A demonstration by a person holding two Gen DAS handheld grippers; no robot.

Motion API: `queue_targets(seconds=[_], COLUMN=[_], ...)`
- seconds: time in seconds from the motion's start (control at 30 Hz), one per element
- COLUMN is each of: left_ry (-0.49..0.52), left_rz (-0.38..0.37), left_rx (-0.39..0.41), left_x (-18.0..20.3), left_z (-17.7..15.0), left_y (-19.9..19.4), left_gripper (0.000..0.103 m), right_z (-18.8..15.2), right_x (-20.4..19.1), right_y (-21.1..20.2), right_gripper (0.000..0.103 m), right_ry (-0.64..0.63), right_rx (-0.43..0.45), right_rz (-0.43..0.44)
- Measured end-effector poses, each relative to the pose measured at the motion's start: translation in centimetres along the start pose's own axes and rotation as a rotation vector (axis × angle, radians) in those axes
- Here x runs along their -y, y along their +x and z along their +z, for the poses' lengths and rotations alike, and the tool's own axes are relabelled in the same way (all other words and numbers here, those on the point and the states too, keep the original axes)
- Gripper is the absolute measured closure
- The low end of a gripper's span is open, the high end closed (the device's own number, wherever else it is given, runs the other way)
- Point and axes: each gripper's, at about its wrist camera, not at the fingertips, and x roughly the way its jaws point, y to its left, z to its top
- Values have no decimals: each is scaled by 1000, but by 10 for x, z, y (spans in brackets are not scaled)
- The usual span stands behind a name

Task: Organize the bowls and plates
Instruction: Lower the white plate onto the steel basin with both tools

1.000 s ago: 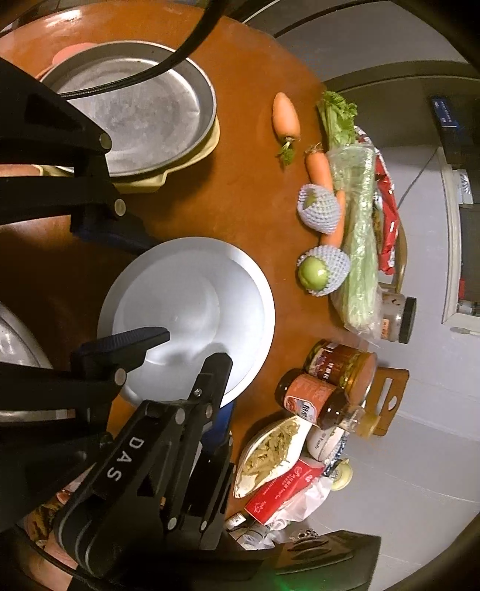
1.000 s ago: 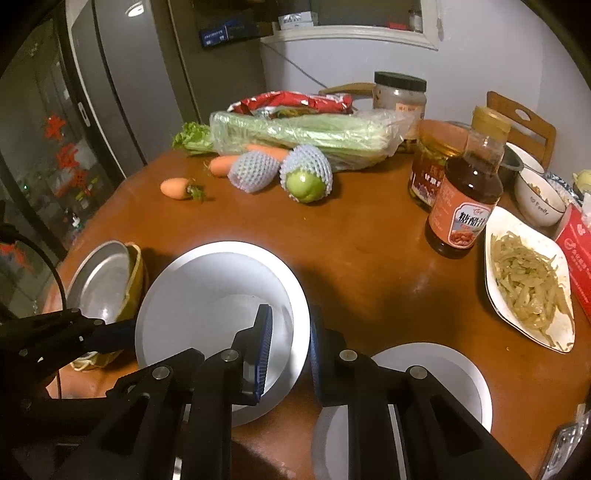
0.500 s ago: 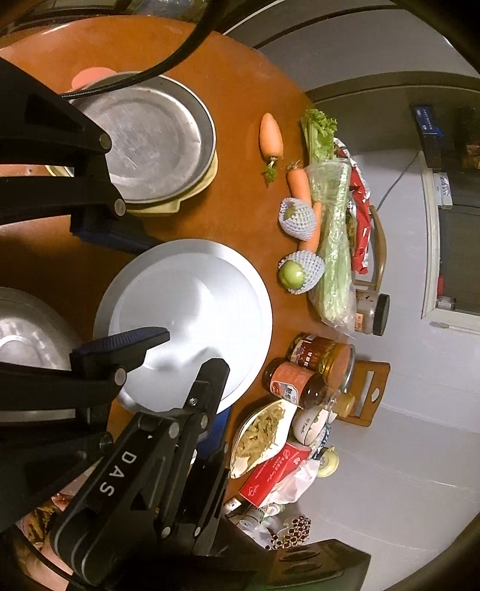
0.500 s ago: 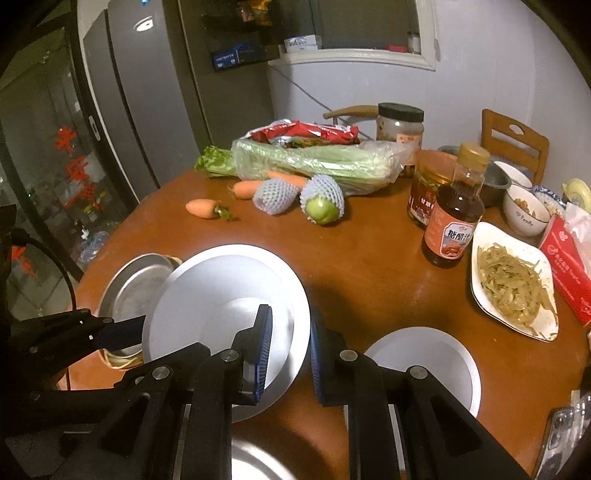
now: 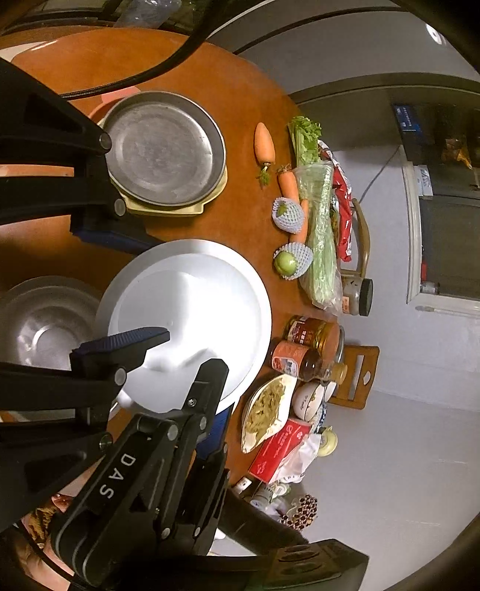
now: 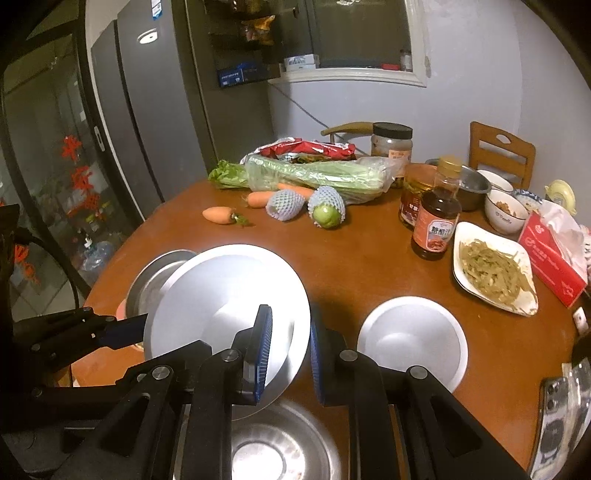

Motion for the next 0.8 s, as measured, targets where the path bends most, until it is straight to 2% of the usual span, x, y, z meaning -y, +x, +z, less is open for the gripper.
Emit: queue_targets(seconds=[0.53,0.8], left_ry=[49,83], left_rz=[-42,-46], left_rx=[28,-20], left_x=[17,28], left_z=[-37,-60], left_y=[-35,-25], left_gripper=[63,63], right_z=[-45,-71], right_x=[-14,-12], right_y=[-44,-53], right_gripper=[83,82], right_ry=[10,31], right_rx=[29,26], right_rz=[-29,-39])
